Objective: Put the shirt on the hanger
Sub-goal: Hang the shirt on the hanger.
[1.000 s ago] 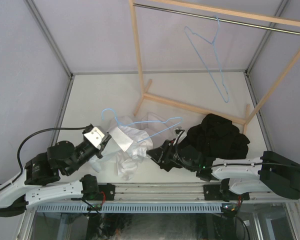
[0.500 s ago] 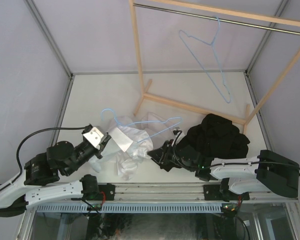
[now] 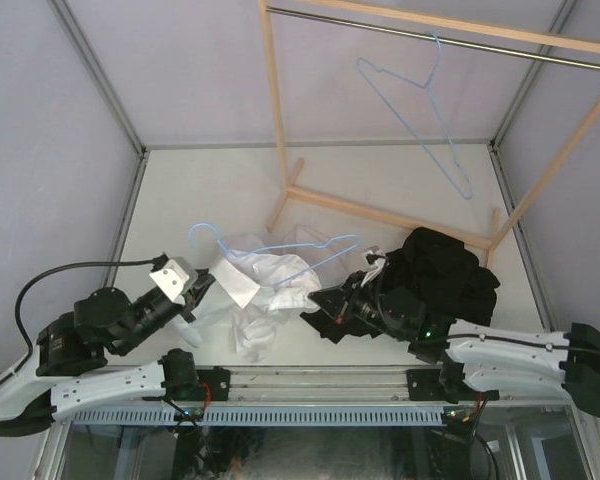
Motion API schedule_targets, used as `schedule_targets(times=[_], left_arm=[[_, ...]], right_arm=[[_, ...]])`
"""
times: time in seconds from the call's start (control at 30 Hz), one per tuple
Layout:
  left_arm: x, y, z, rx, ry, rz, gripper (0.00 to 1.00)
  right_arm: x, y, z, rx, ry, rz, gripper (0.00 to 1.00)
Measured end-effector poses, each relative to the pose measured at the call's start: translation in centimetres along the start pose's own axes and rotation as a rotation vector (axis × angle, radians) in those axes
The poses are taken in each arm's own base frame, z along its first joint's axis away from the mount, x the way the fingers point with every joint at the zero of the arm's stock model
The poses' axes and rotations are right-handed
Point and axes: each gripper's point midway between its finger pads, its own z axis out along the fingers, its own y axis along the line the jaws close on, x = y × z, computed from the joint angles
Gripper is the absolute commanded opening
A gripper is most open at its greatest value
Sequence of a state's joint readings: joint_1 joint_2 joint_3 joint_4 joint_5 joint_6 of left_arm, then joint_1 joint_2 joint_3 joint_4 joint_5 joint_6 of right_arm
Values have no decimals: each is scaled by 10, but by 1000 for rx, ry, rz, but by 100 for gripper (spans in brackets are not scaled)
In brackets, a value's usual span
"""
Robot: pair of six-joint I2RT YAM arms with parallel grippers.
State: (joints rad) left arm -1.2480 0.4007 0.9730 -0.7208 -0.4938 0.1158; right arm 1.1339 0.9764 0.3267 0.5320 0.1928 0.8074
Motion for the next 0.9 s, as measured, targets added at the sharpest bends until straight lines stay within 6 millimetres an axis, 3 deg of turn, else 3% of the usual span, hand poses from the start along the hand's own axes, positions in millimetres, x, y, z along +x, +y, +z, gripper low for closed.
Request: schedule_targets(times=[0.23, 0.47, 0.9], left_arm=[[0, -12, 2, 67, 2, 13, 0], [4, -17, 5, 83, 25, 26, 0], [11, -23, 17, 90, 77, 78, 0]], right_arm=[[-51, -12, -21, 25, -111, 13, 0], [-78, -16, -48, 29, -145, -5, 0], [-121, 15, -70, 85, -95, -89, 0]])
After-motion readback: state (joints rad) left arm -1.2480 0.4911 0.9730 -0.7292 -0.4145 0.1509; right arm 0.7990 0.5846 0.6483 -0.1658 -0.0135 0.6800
